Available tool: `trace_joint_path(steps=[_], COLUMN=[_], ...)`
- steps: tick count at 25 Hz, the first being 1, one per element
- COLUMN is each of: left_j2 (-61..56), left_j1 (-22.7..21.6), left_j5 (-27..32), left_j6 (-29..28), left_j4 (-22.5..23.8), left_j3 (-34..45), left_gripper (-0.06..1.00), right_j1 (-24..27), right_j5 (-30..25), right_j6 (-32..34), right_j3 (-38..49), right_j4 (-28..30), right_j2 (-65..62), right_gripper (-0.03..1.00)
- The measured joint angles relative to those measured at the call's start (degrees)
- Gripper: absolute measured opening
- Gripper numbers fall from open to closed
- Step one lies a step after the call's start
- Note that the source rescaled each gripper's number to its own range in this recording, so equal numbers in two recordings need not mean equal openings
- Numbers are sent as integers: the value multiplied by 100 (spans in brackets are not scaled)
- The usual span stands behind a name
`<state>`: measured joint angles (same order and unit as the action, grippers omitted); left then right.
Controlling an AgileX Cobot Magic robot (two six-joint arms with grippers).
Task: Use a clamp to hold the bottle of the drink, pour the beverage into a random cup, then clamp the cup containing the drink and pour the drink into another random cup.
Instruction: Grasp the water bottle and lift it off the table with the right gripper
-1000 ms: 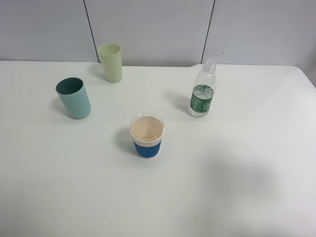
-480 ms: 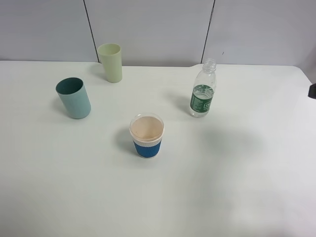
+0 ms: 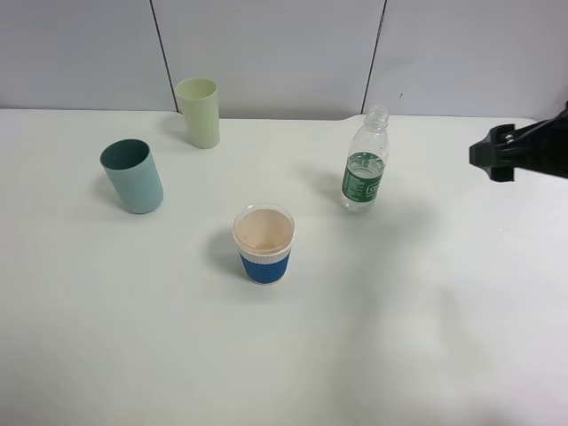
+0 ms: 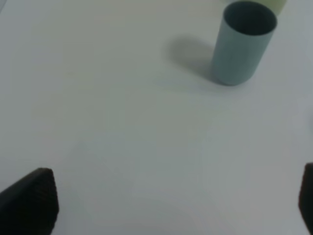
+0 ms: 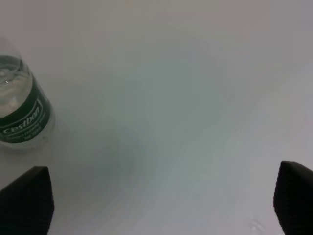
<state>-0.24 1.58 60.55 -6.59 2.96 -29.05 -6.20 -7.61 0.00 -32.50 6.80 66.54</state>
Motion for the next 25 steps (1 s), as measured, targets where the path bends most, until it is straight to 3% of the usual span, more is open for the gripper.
trace_joint_path(steps=[8,16,20,25], left_j2=[0,0,0,0], left_j1=[0,0,0,0], left_j5=[0,0,0,0], left_j6=[0,0,0,0], left_j4=[0,0,0,0], left_j3=[0,0,0,0], left_gripper=[100,100,100,100], right_j1=[-467,-495,-495,-495], right_j5=[950,1802,2595,3681], right_j6=[482,786,786,780], right_j3=[-4,-6,-11,-17], right_j4=[526,1301,1861,2066], right_j2=[1283,2214,2608,3184], right_gripper=[80,80,80,80])
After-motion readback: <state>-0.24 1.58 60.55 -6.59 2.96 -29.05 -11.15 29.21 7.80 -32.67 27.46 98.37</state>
